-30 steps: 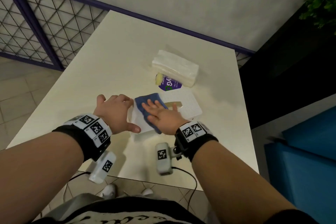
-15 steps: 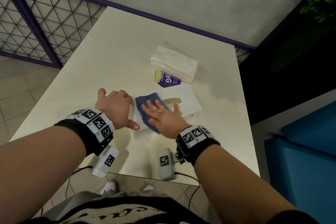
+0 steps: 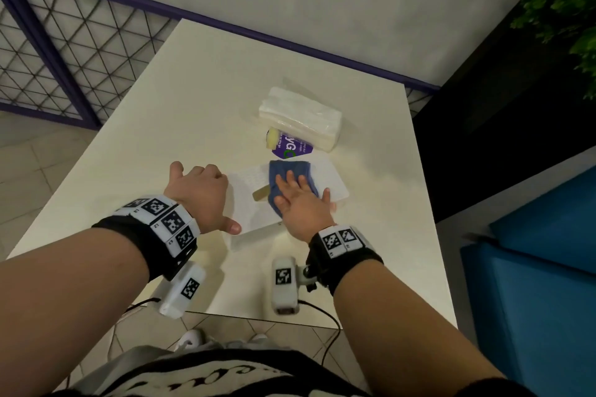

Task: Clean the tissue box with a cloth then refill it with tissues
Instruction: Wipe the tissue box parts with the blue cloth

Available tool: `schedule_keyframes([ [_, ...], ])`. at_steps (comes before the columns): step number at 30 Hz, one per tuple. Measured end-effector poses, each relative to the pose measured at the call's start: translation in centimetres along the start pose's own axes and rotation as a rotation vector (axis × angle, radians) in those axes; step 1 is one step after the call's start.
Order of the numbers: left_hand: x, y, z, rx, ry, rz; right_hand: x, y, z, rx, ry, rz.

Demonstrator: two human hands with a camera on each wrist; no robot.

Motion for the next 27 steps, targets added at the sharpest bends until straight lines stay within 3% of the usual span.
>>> schedule_keyframes([
  [2, -0.1, -0.1, 0.2, 0.005, 0.011, 0.016, -0.6, -1.5, 0.6, 0.013, -0.059, -0.012],
  [6, -0.2, -0.3, 0.5, 0.016, 0.023, 0.024, -4.1, -5.2, 3.0, 0.262, -0.138, 0.004],
  [9, -0.2, -0.5, 0.6, 0.017, 0.024, 0.023, -4.5, -3.6, 4.0, 0.325, -0.183, 0.087],
  [13, -0.2, -0.6, 0.6, 0.012, 0.027, 0.024, -1.8, 1.2, 4.2, 0.215, -0.078, 0.087],
  [16, -0.5, -0.8, 0.4, 0.009, 0.023, 0.046, 1.2, 4.7, 3.0, -0.010, 0.034, -0.037],
  [19, -0.8, -0.7, 0.2, 0.005, 0.030, 0.061, 0.9, 4.4, 2.9, -0.167, 0.060, -0.181],
  [21, -0.7, -0.4, 0.3, -0.001, 0.035, 0.051, -1.1, 1.9, 3.9, -0.106, 0.002, -0.193],
  [24, -0.2, -0.2, 0.2, -0.004, 0.026, 0.034, -4.0, -2.1, 5.0, 0.118, -0.112, -0.054],
  [27, -0.1, -0.3, 0.2, -0.008, 0.012, 0.049, -3.7, -1.2, 4.7, 0.205, -0.155, 0.040],
])
Point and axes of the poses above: each hand's wrist, its own z-axis towards the middle knuckle, its own x-axis out of the palm, y = z × x, the point moved 4 cm from there along z, towards the middle knuckle, and after that the axes turned 12 degrees about z, right-handed, at the moved point
